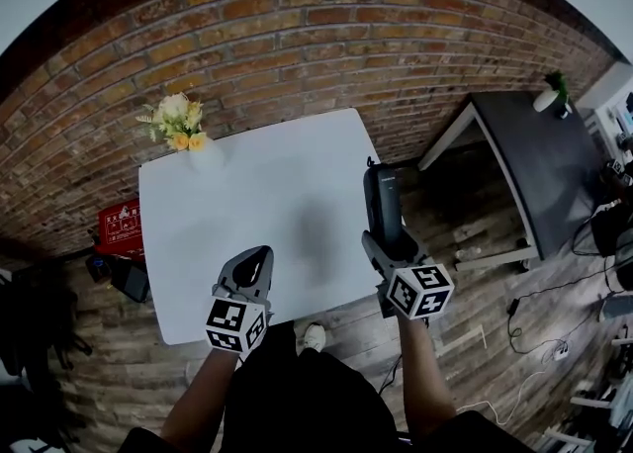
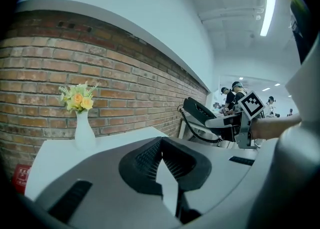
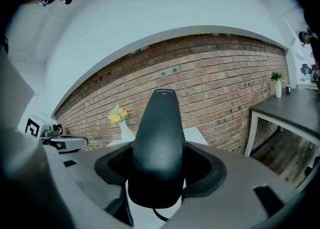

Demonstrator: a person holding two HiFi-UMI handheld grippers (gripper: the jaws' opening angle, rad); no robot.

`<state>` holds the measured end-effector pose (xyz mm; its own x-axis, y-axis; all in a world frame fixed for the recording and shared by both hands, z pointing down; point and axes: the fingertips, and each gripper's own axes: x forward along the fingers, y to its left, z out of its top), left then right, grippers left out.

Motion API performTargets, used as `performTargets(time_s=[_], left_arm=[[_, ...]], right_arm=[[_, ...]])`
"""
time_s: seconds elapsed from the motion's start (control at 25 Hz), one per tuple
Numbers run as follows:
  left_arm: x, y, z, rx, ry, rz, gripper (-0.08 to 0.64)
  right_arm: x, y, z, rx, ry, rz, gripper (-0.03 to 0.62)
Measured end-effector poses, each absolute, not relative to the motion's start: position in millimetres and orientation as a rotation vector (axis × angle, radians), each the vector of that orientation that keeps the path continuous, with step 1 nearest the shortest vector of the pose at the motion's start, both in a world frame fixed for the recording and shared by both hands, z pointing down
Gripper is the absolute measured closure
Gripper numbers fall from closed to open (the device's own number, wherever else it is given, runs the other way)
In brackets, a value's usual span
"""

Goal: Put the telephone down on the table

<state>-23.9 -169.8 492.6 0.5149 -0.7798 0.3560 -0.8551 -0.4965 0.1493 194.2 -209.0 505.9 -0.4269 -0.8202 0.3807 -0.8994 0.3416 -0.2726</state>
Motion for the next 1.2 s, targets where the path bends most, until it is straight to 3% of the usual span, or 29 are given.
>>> performTargets(time_s=[1.2], left_arm=[[-25.3, -373.7, 570.4, 2.388, -1.311, 0.321, 0.546]], right_arm=[[161.3, -445.8, 643.2, 1.566, -2.209, 0.699, 0.308]])
